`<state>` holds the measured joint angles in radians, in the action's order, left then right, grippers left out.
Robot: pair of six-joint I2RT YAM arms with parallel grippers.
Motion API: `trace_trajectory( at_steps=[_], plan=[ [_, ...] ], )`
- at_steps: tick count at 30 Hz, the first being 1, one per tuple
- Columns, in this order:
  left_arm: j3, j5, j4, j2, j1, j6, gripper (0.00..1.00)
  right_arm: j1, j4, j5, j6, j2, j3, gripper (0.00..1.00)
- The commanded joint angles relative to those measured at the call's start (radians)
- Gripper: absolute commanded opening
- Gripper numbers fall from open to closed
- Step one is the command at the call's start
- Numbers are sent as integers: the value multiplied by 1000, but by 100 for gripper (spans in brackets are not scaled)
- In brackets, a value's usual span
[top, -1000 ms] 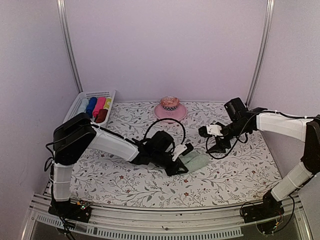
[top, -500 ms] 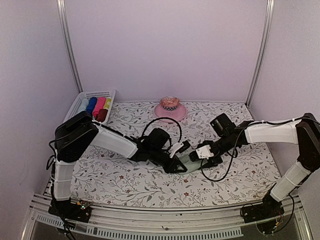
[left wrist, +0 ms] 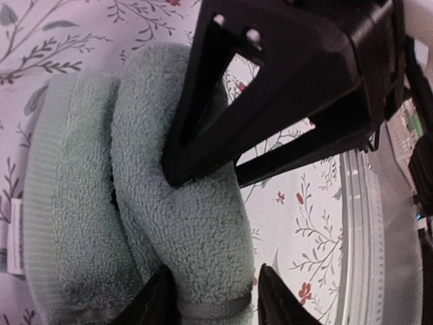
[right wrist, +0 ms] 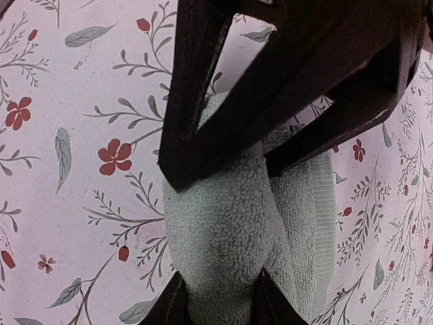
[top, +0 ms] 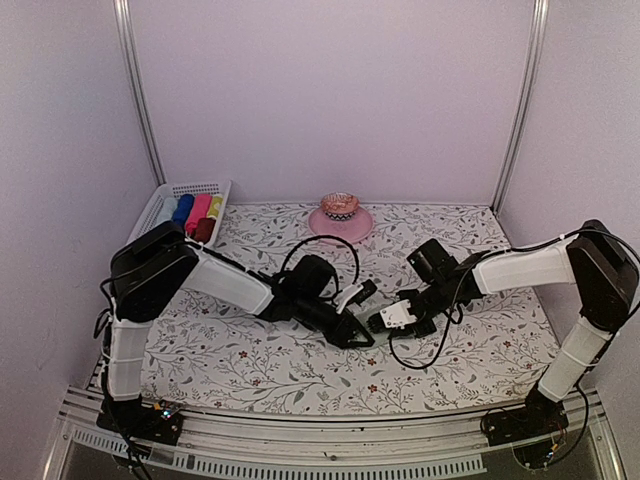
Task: Roll the towels
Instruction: Roll the towel at the center of the board.
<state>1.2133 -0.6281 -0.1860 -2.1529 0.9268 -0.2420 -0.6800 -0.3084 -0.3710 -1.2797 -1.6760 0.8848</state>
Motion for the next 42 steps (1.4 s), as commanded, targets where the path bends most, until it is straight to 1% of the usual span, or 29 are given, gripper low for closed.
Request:
trace_trajectory(
  at_steps=[1, 4, 7, 9, 13, 15, 16, 17, 19, 22, 27, 30, 35, 38, 42],
  plan=[
    [-66, 42, 136, -4, -10, -11, 49, -4, -6, 69, 29, -66, 17, 27],
    [-80, 64, 138, 53, -10, -2, 56, -5, -21, 64, 37, -74, 32, 25],
    [-101, 138, 155, 137, -10, 14, 62, -4, -56, 46, 36, -81, 56, 24],
    [-113, 199, 167, 208, -11, 22, 67, -4, -104, 41, 27, -103, 93, 24],
    [-138, 321, 178, 297, -13, 29, 77, -2, -272, -6, -3, -192, 223, 24],
    [-144, 347, 174, 316, -12, 35, 80, -1, -349, -21, -23, -234, 301, 24],
    [-147, 353, 170, 321, -10, 47, 84, -1, -391, -30, -28, -258, 312, 24],
    [-156, 363, 153, 327, -4, 61, 85, -1, -427, -39, -36, -282, 376, 24],
    [-188, 386, 107, 350, 14, 102, 86, 0, -517, -57, -42, -322, 439, 24],
    [-245, 449, 38, 376, 50, 159, 86, 2, -602, -80, -47, -377, 523, 24],
    [-335, 532, -96, 411, 114, 275, 82, 6, -696, -104, -31, -439, 622, 25],
    [-366, 623, -157, 408, 166, 354, 82, 9, -754, -125, -29, -475, 675, 25],
    [-412, 747, -277, 386, 235, 463, 82, 10, -785, -128, -15, -508, 710, 25],
    [-438, 825, -367, 358, 270, 557, 84, 11, -785, -123, -3, -521, 714, 26],
    [-403, 878, -384, 296, 284, 642, 85, 11, -795, -125, 2, -530, 718, 26]
  ],
)
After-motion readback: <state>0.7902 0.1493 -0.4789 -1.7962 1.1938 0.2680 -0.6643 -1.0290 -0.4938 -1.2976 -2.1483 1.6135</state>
